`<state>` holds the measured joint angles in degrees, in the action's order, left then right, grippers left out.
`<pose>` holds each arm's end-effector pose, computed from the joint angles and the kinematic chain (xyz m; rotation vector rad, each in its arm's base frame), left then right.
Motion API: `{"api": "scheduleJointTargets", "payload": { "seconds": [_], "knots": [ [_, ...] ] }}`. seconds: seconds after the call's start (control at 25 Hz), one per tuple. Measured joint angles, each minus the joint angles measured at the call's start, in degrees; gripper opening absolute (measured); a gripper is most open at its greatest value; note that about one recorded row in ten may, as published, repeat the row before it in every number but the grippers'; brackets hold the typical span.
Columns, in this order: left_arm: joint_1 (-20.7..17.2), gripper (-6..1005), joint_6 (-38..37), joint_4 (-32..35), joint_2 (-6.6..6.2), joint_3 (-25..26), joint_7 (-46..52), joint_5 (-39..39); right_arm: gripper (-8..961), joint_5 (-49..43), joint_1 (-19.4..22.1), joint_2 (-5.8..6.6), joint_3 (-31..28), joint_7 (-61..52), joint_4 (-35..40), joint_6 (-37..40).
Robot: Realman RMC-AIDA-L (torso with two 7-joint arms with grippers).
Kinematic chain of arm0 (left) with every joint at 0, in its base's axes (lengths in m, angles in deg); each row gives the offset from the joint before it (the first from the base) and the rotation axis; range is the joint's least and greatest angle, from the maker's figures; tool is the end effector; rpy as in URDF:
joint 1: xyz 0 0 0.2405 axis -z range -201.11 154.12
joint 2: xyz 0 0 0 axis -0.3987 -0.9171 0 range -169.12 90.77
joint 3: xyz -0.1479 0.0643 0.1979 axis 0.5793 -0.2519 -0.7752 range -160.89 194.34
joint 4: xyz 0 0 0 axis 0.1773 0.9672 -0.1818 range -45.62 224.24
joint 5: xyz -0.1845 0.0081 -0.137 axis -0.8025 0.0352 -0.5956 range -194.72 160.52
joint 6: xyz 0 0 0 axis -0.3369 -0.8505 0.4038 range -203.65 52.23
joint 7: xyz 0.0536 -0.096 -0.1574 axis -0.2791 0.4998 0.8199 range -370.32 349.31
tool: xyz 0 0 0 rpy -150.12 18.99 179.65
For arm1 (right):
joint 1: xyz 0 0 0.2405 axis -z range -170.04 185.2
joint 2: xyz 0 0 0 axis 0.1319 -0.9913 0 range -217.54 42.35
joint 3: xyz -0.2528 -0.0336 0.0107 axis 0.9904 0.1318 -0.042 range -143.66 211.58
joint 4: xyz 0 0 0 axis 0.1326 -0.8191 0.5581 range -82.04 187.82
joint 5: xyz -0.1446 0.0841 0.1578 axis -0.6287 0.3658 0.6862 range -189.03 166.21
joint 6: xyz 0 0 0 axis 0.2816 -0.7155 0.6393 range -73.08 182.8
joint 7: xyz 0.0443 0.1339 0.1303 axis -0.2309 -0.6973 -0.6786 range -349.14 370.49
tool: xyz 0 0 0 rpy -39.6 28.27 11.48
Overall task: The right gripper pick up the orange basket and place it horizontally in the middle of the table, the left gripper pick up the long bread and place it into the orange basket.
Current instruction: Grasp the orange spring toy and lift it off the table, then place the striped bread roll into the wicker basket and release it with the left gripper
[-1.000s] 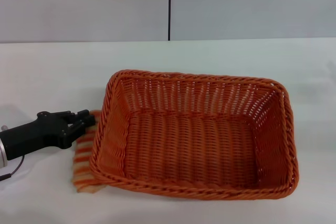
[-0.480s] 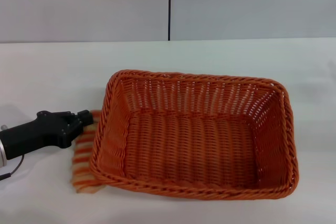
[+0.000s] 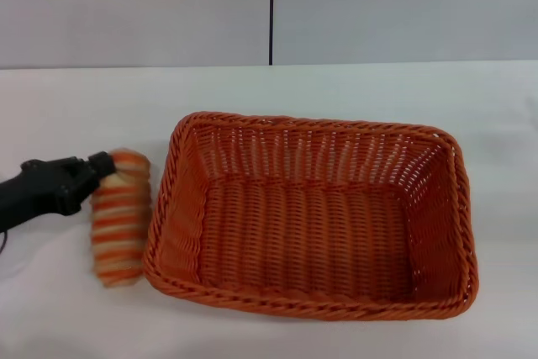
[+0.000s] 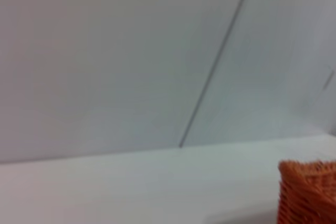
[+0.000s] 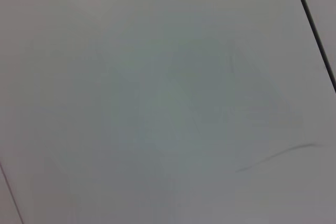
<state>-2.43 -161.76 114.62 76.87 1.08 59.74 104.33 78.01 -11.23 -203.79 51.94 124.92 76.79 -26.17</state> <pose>-0.3636 0.3127 -0.0147 -2.3135 -0.9536 -0.7378 0.3675 0.3496 0.0585 -1.8162 0.8251 0.9895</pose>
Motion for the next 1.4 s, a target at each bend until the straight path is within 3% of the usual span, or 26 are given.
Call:
{"api": "scheduleJointTargets", "payload": {
  "seconds": [0.48, 1.0, 1.16, 1.28, 1.36, 1.4],
  "knots": [
    [-0.2, 48, -5.9, 0.6, -0.92, 9.5, -0.3, -0.9, 497, 0.2, -0.3, 0.0, -0.1, 0.3, 0.0, 0.0],
    [0.0, 42, -12.9, 0.6, -1.73, 10.0, 1.6, -14.2, 497, 0.3, -0.4, 0.0, -0.9, 0.3, 0.0, -0.2],
    [2.8, 39, -16.7, 0.4, -0.76, 9.1, 3.0, -15.3, 497, 0.3, -0.3, 0.01, -0.9, 0.3, 0.0, -0.3],
    [5.3, 38, -18.4, 0.1, 0.73, 5.4, 3.1, -15.1, 497, 0.3, -0.3, -0.05, -1.3, 0.3, -0.1, -0.5],
    [5.3, 37, -18.4, 0.1, 0.73, 5.4, 3.1, -15.1, 497, 0.3, -0.3, -0.07, -1.4, 0.3, -0.2, -0.5],
    [7.2, 36, -18.3, -0.8, 1.83, -0.1, 3.0, -15.0, 497, 0.3, -0.3, -0.13, -1.5, 0.3, -0.2, -0.5]
  ]
}}
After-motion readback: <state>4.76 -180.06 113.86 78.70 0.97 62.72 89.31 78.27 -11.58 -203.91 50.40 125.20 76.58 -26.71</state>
